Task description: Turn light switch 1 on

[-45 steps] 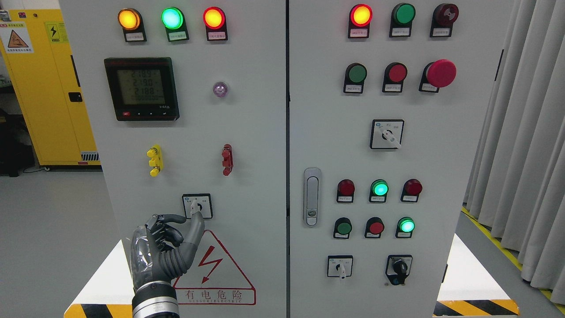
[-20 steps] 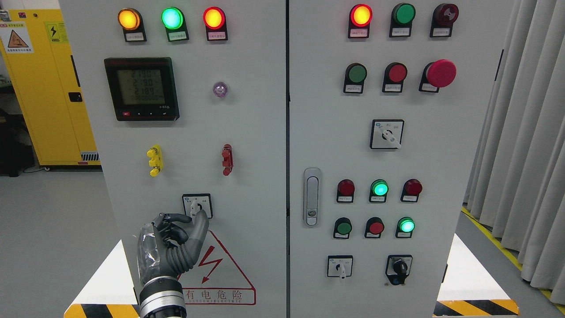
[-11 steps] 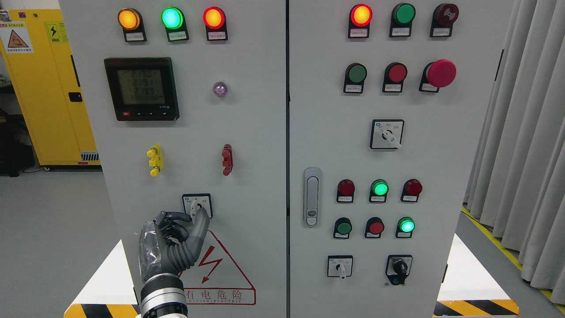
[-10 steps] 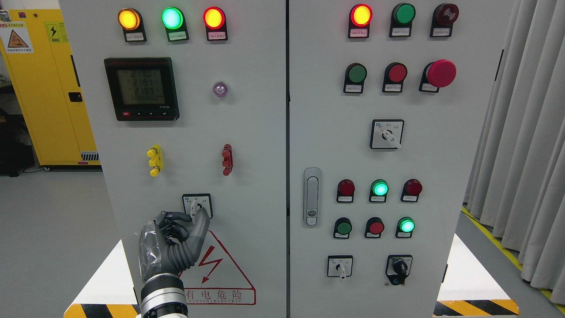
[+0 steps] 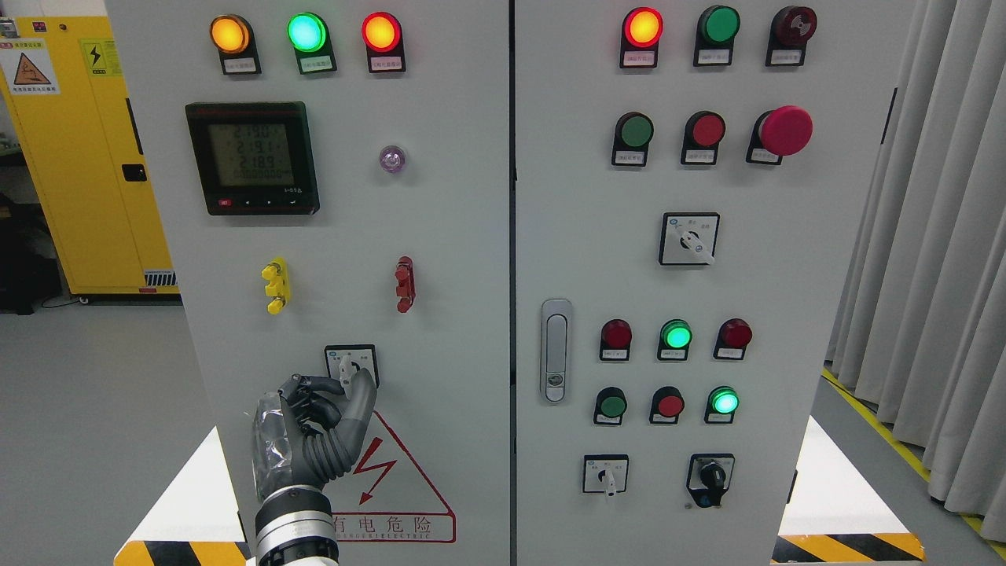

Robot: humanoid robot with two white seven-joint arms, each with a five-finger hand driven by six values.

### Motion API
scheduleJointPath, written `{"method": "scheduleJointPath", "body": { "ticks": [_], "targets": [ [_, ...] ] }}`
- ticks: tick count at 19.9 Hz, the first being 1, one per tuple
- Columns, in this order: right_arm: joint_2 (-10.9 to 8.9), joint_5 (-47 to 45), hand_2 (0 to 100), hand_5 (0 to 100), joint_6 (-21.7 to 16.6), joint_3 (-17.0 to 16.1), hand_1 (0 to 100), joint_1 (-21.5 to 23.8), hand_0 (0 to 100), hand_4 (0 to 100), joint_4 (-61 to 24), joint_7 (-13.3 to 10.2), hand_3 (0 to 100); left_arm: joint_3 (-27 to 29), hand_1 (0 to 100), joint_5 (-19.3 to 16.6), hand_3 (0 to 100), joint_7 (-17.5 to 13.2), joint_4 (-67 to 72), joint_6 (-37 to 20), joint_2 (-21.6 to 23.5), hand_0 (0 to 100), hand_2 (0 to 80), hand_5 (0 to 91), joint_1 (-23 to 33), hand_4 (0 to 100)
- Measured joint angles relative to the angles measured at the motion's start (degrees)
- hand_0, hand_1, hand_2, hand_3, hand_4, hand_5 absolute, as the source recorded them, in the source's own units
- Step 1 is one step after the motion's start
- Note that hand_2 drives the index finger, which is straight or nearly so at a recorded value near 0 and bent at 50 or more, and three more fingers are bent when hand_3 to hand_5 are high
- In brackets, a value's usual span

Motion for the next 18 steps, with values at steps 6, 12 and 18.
{"method": "scheduleJointPath", "body": {
  "ticks": [6,12,18],
  "targets": [
    [0.00,0.00,4,0,0.00,0.00,50,0.00,0,0,0.00,0.00,0,-0.14,62,-0.03,93,0.16,0.03,0.06,-0.02,28,62.8,85.6,-0.01,88],
    [0.00,0.00,4,0,0.00,0.00,50,0.00,0,0,0.00,0.00,0,-0.24,60,-0.04,94,0.32,0.08,0.07,-0.03,30,63.0,85.8,-0.02,88],
    [0.00,0.00,4,0,0.00,0.00,50,0.00,0,0,0.00,0.00,0,-0.29,58,-0.04,94,0.34,0.11,0.21,-0.04,33,63.1,85.9,-0.06,89]
  ]
}}
